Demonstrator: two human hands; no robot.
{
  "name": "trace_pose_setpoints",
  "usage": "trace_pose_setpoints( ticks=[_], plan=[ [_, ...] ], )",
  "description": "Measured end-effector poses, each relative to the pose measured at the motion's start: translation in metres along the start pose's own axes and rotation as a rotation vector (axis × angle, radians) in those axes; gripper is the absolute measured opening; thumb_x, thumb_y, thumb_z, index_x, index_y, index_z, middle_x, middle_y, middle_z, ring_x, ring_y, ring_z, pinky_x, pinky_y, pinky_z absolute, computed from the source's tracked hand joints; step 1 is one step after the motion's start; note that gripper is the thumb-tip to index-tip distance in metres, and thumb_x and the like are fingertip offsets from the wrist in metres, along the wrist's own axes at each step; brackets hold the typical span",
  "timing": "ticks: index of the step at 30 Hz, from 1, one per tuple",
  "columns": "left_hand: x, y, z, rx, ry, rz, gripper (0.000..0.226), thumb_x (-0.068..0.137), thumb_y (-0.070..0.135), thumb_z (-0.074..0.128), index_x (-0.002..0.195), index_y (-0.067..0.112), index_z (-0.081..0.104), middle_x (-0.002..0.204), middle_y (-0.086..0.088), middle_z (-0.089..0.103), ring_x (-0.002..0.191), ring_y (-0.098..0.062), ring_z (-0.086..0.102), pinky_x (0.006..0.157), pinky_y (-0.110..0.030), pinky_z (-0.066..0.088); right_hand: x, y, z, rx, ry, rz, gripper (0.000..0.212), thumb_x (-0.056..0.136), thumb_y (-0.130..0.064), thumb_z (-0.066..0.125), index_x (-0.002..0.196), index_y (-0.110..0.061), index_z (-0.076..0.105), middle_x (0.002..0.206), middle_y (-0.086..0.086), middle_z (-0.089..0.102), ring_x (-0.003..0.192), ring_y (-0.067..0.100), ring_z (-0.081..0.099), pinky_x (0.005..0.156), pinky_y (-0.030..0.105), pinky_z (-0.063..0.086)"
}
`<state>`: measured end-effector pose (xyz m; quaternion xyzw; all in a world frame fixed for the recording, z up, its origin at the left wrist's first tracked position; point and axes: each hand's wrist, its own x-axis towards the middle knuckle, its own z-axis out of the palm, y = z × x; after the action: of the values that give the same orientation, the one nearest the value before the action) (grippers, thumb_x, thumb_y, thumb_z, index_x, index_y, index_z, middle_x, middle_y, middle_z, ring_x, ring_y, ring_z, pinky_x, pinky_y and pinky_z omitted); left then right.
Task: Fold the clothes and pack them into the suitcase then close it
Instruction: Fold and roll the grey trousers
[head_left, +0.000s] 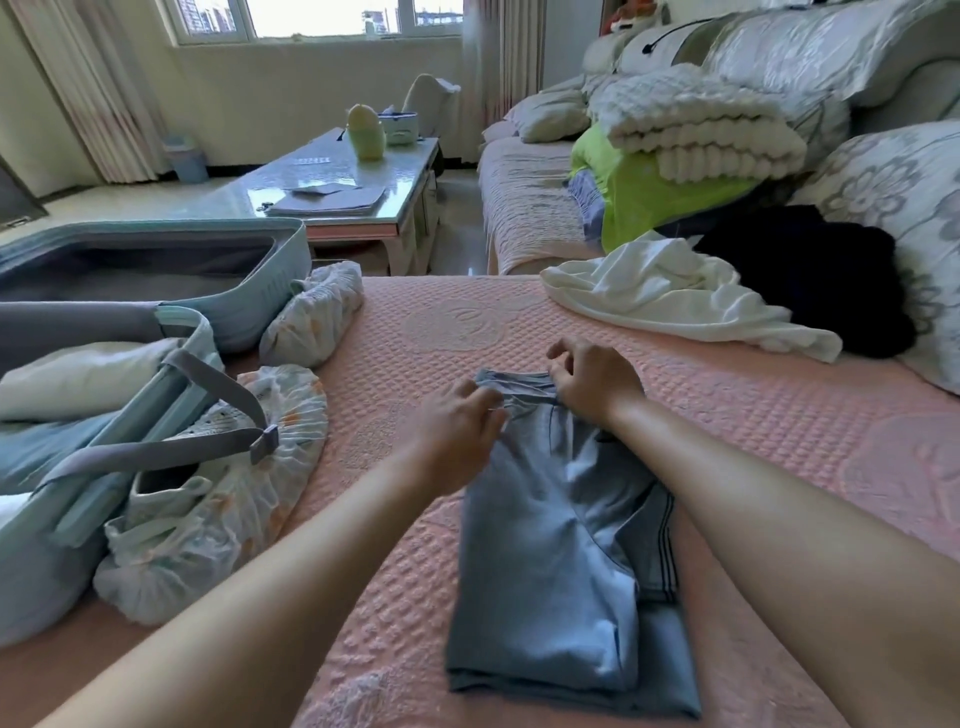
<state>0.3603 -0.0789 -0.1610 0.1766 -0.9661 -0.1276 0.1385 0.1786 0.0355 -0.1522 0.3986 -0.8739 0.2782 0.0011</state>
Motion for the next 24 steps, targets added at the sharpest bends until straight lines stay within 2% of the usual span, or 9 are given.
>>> trace_pose_setpoints(
  ticks=[3,6,9,13,16,18,21,22,24],
  plan=[
    [0.034,-0.001,0.001,-0.029,0.091,0.019,0.033,0.102,0.031,0.044,0.133,0.027,0.056,0.134,-0.002,0.054,0.126,-0.027,0.046,0.102,-0.044,0.042,-0.012,0.005,-0.021,-0.069,-0.088,-0.043,0.008,0.092,-0.034,0.058,0.088,-0.027,0.058,0.091,0.002,0.066,0.09,0.026,0.063,0.073,0.032,0.045],
    [0.055,-0.003,0.01,0.018,-0.032,-0.054,0.037,0.102,0.037,0.045,0.138,0.035,0.049,0.141,0.002,0.052,0.133,-0.025,0.042,0.112,-0.044,0.029,-0.028,0.012,-0.034,-0.245,-0.198,-0.056,0.02,0.092,-0.047,0.055,0.083,-0.029,0.059,0.087,-0.003,0.062,0.086,0.022,0.058,0.072,0.031,0.04],
    [0.061,-0.015,0.018,0.083,-0.02,-0.053,0.026,0.098,0.039,0.053,0.121,0.032,0.062,0.126,0.001,0.061,0.124,-0.025,0.05,0.107,-0.039,0.027,-0.036,0.022,-0.034,-0.397,-0.355,-0.021,0.028,0.09,-0.053,0.053,0.087,-0.028,0.062,0.093,-0.003,0.063,0.09,0.021,0.057,0.075,0.033,0.043],
    [0.057,-0.028,0.014,-0.006,0.141,-0.073,0.017,0.095,0.022,0.056,0.105,0.024,0.071,0.111,-0.004,0.063,0.108,-0.03,0.057,0.097,-0.037,0.033,-0.033,0.021,-0.036,-0.325,-0.481,0.004,0.034,0.099,-0.041,0.051,0.07,-0.023,0.055,0.086,-0.002,0.061,0.097,0.023,0.058,0.077,0.032,0.041],
    [0.054,-0.022,0.011,0.148,0.158,-0.121,0.022,0.096,0.022,0.051,0.11,0.026,0.067,0.117,-0.001,0.063,0.112,-0.027,0.057,0.097,-0.037,0.035,-0.029,0.018,-0.038,-0.234,-0.334,0.016,0.037,0.105,-0.04,0.04,0.074,-0.024,0.05,0.1,0.008,0.065,0.1,0.028,0.059,0.076,0.033,0.037],
    [0.05,-0.012,0.013,0.238,0.176,-0.095,0.029,0.093,0.016,0.056,0.12,0.023,0.063,0.125,-0.004,0.058,0.117,-0.027,0.054,0.101,-0.041,0.034,-0.028,0.02,-0.035,-0.352,-0.183,0.021,0.037,0.105,-0.047,0.038,0.087,-0.02,0.055,0.105,0.011,0.067,0.099,0.031,0.062,0.073,0.035,0.037],
    [0.044,0.016,0.019,0.162,0.187,0.148,0.036,0.087,0.016,0.062,0.122,0.022,0.06,0.131,-0.007,0.053,0.119,-0.028,0.053,0.104,-0.043,0.04,-0.032,0.023,-0.025,-0.479,-0.102,0.019,0.038,0.102,-0.053,0.039,0.107,-0.019,0.058,0.104,0.012,0.069,0.096,0.032,0.065,0.071,0.035,0.039],
    [0.041,0.025,0.023,0.132,0.133,0.237,0.032,0.09,0.023,0.056,0.122,0.025,0.06,0.131,-0.005,0.053,0.12,-0.027,0.052,0.103,-0.043,0.041,-0.034,0.024,-0.023,-0.462,-0.13,0.016,0.036,0.101,-0.054,0.042,0.107,-0.021,0.056,0.105,0.011,0.069,0.097,0.031,0.065,0.073,0.035,0.04],
    [0.033,0.036,0.03,0.082,-0.076,0.263,0.042,0.096,0.046,0.045,0.136,0.033,0.051,0.144,0.001,0.046,0.134,-0.023,0.041,0.111,-0.042,0.032,-0.039,0.027,-0.022,-0.37,-0.219,0.04,0.032,0.099,-0.053,0.047,0.11,-0.023,0.053,0.112,0.009,0.067,0.103,0.03,0.062,0.08,0.037,0.044]
  ],
)
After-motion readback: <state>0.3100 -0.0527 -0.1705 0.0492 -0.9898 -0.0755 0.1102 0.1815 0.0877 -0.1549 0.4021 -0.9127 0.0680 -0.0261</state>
